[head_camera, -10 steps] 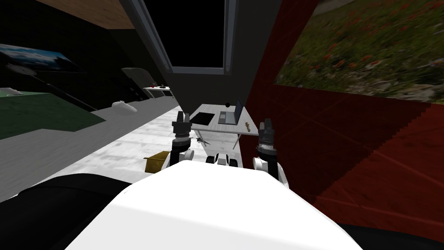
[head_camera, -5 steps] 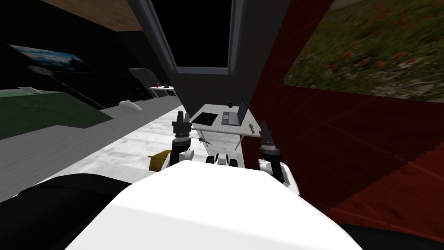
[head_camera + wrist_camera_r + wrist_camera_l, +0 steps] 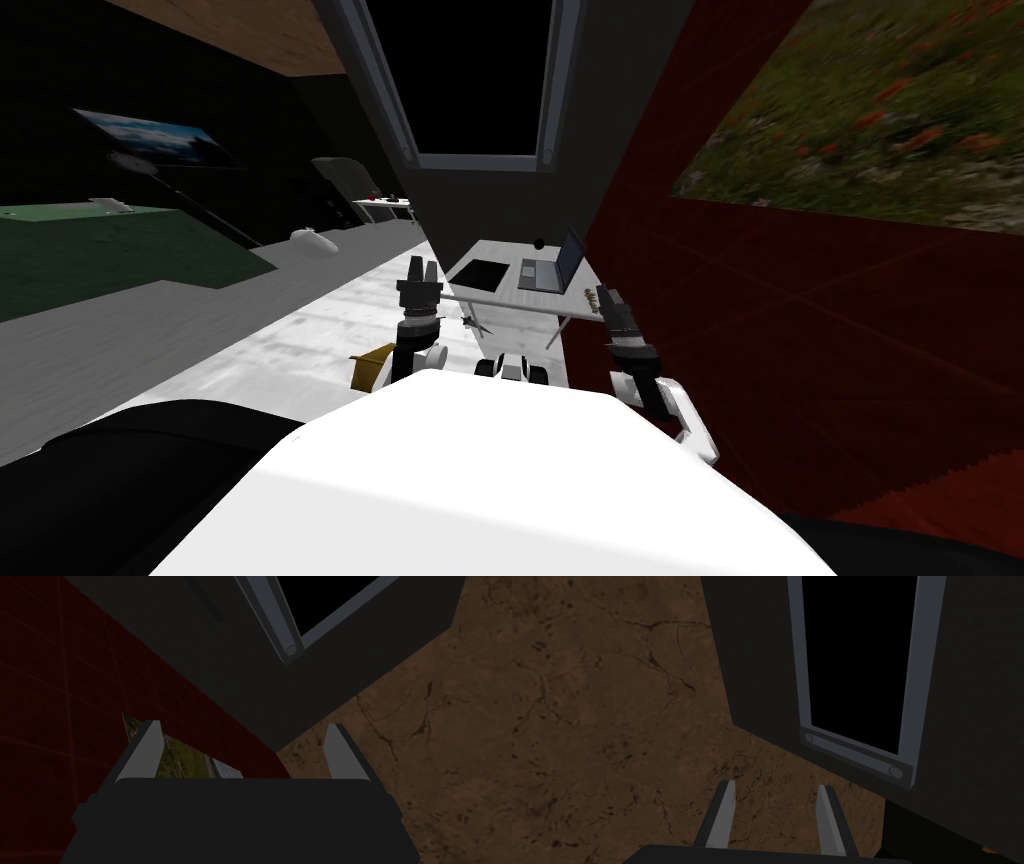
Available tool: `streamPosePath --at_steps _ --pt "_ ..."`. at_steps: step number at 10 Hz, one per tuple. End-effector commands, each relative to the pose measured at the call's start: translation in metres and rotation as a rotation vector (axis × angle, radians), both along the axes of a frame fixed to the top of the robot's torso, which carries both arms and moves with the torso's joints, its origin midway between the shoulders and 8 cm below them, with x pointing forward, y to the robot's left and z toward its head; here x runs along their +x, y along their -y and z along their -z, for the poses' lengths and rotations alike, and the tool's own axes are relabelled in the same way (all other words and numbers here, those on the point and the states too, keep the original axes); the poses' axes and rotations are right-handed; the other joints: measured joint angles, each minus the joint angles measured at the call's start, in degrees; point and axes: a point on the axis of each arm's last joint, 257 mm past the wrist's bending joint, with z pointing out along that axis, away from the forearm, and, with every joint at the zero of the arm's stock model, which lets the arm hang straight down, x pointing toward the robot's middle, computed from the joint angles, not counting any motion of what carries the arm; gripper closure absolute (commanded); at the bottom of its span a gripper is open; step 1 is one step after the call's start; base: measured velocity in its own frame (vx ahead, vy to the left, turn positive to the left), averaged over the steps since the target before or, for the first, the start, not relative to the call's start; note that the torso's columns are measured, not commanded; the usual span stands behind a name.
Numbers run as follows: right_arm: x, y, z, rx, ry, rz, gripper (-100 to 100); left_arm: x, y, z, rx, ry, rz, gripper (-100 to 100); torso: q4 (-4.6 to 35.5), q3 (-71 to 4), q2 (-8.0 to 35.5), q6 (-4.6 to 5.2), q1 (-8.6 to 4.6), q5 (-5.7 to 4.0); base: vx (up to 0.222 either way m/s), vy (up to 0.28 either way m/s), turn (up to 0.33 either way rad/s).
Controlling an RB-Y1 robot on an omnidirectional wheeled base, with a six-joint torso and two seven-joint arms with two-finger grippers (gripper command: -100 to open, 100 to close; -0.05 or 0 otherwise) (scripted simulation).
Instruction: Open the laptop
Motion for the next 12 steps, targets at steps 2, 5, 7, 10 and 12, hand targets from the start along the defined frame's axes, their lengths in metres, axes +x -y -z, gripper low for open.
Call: streamPosePath --at_steps 2,5,7,10,12 --pt "0.004 0.02 0.016 -0.189 -0.044 0.063 -100 0.0 0.0 0.0 0.0 0.0 0.0 0 0.0 0.0 0.0 0.0 0.05 0.01 0.023 0.058 0.063" --pt "0.008 0.038 0.025 -0.334 -0.073 0.109 -100 0.0 0.0 0.0 0.0 0.0 0.0 0 0.0 0.0 0.0 0.0 -0.01 -0.01 0.023 0.042 0.056" --pt "0.01 0.05 0.03 -0.43 -0.089 0.137 -100 0.0 0.0 0.0 0.0 0.0 0.0 0 0.0 0.0 0.0 0.0 0.03 0.01 0.022 0.045 0.059" --pt "0.014 0.069 0.033 -0.585 -0.109 0.178 -100 0.0 0.0 0.0 0.0 0.0 0.0 0 0.0 0.0 0.0 0.0 0.03 0.01 0.029 0.045 0.061" --pt "0.016 0.083 0.034 -0.701 -0.12 0.205 -100 0.0 0.0 0.0 0.0 0.0 0.0 0 0.0 0.0 0.0 0.0 0.02 0.01 0.021 0.045 0.057"
